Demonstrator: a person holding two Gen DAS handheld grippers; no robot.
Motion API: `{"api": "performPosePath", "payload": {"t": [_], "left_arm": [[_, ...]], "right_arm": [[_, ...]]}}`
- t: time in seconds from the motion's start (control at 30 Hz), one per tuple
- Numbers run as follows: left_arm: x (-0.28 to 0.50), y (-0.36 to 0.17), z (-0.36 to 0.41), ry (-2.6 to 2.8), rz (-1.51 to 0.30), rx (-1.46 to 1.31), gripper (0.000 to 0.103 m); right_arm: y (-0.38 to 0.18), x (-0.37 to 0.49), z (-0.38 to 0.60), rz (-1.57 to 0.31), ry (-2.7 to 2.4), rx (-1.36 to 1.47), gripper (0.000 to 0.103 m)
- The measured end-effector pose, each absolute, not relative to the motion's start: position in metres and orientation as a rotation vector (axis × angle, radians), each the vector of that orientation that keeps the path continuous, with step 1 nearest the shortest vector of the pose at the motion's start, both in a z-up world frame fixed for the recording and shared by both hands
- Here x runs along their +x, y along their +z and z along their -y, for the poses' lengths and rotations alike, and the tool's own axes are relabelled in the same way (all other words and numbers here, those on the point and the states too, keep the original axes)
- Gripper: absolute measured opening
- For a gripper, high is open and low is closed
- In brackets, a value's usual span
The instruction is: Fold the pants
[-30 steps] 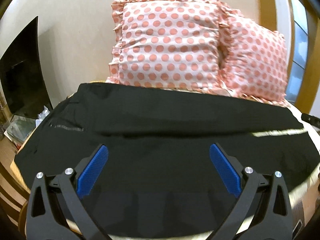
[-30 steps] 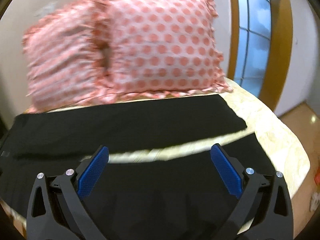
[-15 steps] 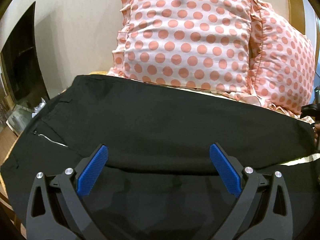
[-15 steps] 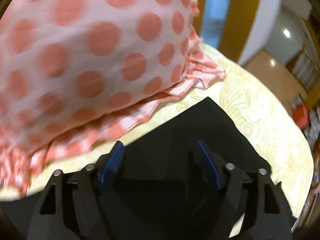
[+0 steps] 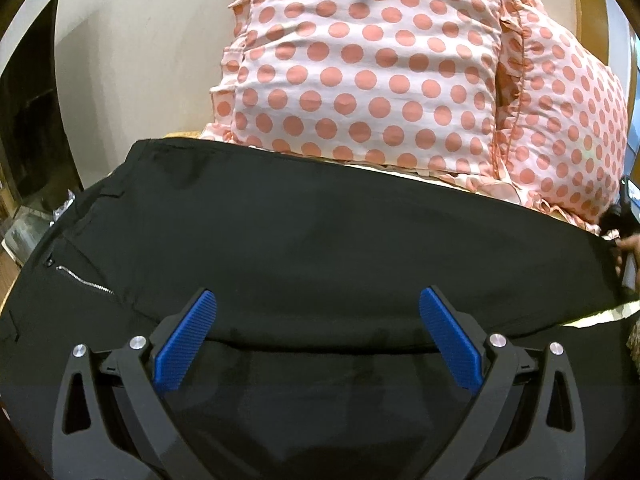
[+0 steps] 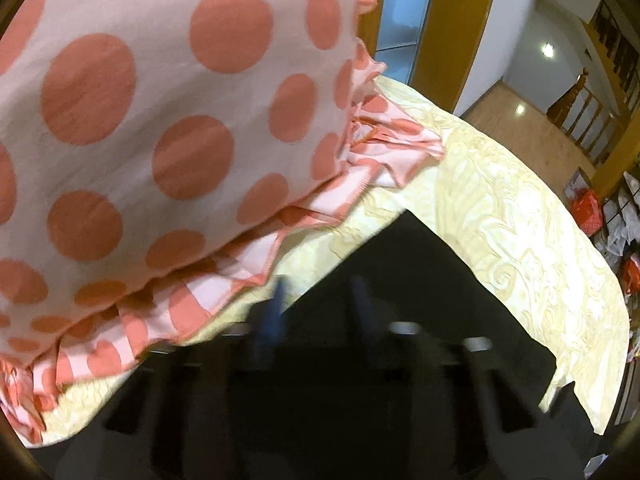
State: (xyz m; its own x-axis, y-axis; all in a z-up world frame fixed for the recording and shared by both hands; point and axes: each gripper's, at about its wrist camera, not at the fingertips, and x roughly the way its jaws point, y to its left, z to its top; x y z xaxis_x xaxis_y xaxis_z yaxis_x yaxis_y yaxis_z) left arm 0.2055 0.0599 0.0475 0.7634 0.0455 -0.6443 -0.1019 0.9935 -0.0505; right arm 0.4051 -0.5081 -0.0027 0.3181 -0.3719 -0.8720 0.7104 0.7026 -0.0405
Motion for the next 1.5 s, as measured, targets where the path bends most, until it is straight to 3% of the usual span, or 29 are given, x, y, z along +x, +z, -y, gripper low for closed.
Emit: {"api": "performPosePath", "payload": {"t": [0.13,0.8,1.13,1.33,1.37,1.43,1.5], "left_arm": [[0.206,0.047,-0.062,0.08,-0.701,-0.094,0.101],[0.178,0.061,-0.049,0.103,-0.636,-0.034,0.101],[0.177,0.062,-0.045,0.098,-0.644,-0.022,0.101],[0.177,0.061,-0.048,0.11,-0.652,-0.019,0.101],[0.177,0.061,-0.049,0.111,-0.658,-0.023,0.101],[0.177,0.061,-0.052,0.111,-0.666,-0.026,0.101],[0.176,0.063,-0.055,0.121,-0.662,-0.017,0.101]], "right_arm": [[0.004,0.383,0.52,-0.959,-0.638,0.517,0.005],[0.047,0.171,0.5,-0.723,-0.39,0.629,0.004],[0.011,0.131,0.515,-0.752,-0.355,0.84,0.004],[0.001,0.13,0.53,-0.727,-0.334,0.966,0.013],[0.0,0.13,0.531,-0.728,-0.336,0.979,0.018],[-0.005,0.128,0.533,-0.731,-0.331,1.03,0.035],[-0.007,0.125,0.534,-0.711,-0.32,1.057,0.037]]}}
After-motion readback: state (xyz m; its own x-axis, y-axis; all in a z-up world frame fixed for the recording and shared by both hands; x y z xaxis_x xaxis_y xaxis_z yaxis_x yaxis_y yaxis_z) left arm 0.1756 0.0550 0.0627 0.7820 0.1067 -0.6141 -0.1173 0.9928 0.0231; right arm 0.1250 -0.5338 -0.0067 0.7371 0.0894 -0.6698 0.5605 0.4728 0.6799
